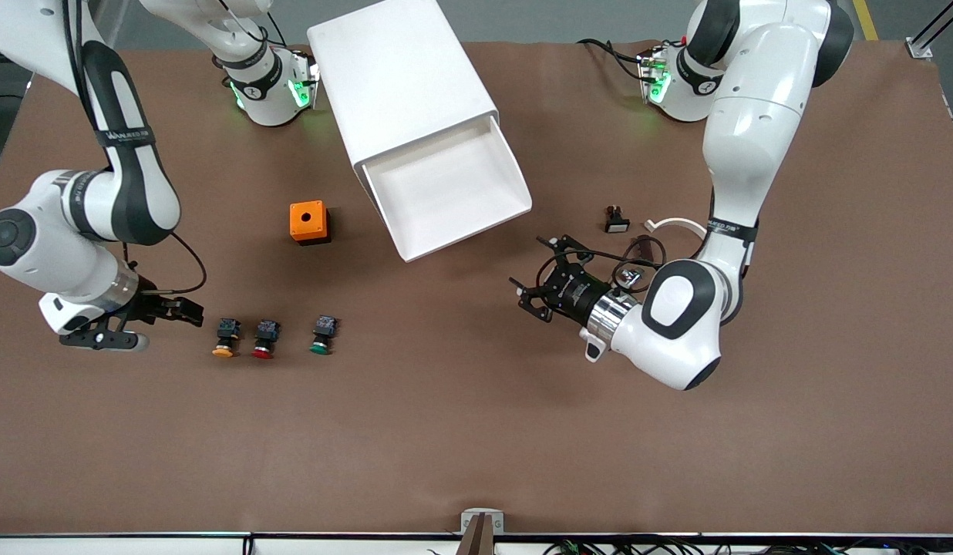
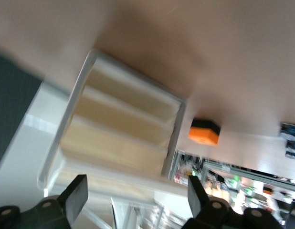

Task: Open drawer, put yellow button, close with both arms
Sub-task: 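Move the right gripper over the yellow button while the left gripper withdraws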

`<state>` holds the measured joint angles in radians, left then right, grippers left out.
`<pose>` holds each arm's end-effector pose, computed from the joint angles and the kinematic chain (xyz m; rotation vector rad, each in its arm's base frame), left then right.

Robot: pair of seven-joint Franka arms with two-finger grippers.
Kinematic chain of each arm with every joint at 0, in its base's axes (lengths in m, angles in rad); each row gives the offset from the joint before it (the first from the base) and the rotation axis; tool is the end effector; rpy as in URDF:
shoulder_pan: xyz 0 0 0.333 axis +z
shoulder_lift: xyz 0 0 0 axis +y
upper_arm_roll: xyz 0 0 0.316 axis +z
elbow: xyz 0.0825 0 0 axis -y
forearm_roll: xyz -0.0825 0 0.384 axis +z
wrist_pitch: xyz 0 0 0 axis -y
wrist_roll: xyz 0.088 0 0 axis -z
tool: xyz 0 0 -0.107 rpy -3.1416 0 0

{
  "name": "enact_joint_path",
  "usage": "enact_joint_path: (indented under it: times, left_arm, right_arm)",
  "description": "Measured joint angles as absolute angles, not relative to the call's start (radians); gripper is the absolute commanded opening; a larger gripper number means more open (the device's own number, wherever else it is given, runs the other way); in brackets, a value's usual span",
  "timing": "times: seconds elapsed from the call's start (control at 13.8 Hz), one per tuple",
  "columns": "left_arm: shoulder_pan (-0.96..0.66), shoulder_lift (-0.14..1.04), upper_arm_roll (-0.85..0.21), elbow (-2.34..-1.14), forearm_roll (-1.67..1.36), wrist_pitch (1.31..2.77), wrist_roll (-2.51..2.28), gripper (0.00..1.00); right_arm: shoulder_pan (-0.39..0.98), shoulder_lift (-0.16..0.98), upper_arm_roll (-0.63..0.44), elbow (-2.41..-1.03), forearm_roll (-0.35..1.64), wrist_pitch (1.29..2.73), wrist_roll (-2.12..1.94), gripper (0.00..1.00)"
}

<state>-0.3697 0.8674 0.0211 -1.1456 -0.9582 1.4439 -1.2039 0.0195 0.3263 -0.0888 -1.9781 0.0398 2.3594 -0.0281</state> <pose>0.6365 -0.3384 0.2907 2.1593 1.2096 -1.4182 0.6124 -0.0398 0.3088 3.1366 -0.0991 0.0887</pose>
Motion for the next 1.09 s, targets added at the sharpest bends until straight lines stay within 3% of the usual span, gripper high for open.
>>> enact_joint_path:
  times: [0.44,1.09]
  left_arm:
    - [-0.404,0.721,0.039,-1.131,-0.617,1.702,-1.055,0.99]
    - [-0.475,0.661,0.039,-1.140,-0.159,1.788,-1.044,0.99]
  right_arm:
    - [0.036,0.417,-0.089,-2.002,0.040,2.474,-0.022,1.00]
    - [0.048,0.487,-0.088,-2.048,0.040,2.588,-0.001,1.00]
